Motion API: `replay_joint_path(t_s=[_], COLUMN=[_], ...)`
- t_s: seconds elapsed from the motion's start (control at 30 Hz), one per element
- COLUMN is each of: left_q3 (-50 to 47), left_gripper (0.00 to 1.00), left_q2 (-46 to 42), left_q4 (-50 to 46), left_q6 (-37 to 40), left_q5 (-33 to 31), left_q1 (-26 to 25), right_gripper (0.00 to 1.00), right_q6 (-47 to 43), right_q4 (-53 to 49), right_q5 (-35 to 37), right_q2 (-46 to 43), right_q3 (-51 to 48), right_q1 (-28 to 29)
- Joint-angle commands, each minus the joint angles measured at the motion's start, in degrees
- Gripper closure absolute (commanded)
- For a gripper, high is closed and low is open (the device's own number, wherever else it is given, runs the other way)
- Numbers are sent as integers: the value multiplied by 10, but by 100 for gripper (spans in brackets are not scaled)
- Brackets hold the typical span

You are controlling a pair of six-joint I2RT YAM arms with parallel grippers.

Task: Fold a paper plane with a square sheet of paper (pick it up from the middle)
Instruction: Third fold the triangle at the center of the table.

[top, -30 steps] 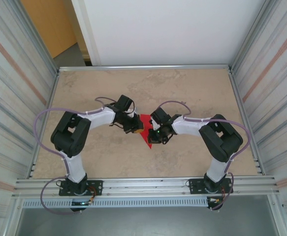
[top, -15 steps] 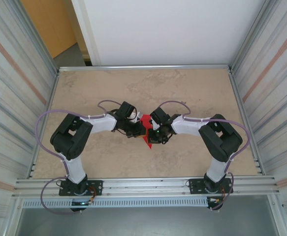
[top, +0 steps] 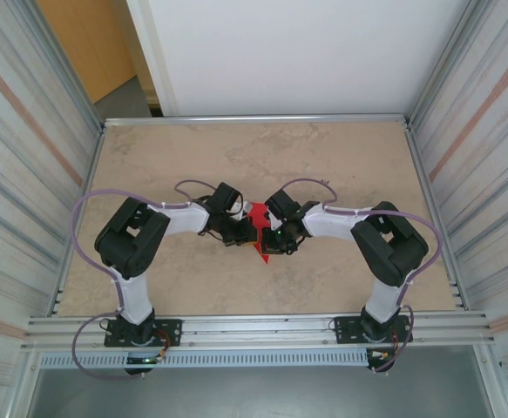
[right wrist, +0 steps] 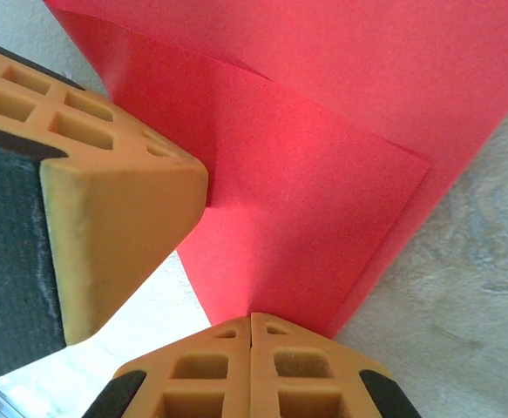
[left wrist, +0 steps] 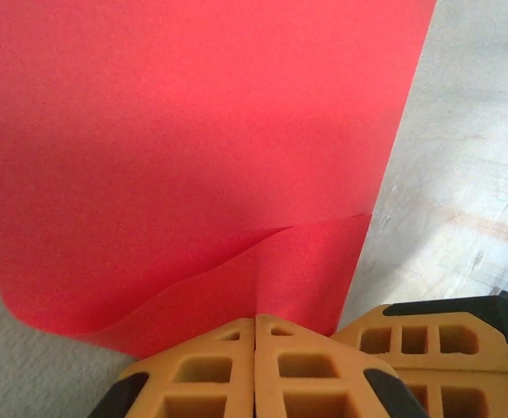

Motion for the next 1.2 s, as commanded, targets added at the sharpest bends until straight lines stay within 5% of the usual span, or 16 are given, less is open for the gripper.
replay_joint_path(t_s=[0.0, 0.7, 0.87, 1.0, 1.17], left_q3=[-4, 64, 62, 23, -24], left_gripper=[92, 91, 88, 80, 67], left_q2=[18, 43, -6, -57, -83], left_q4=[-30, -92, -79, -38, 12], left_q6=[18, 84, 48, -9, -72], left_q5=[-44, -46, -18, 2, 24], left_q1=[21, 157, 157, 146, 122], right_gripper=[98, 97, 86, 67, 63], right_q6=[2, -12, 8, 56, 97], right_q4=[-80, -75, -60, -10, 38], right_q5=[71, 53, 3, 8, 21], right_q2=[39, 16, -41, -91, -83], right_q3=[-22, -22, 26, 35, 17], right_q1=[2, -14, -29, -32, -32])
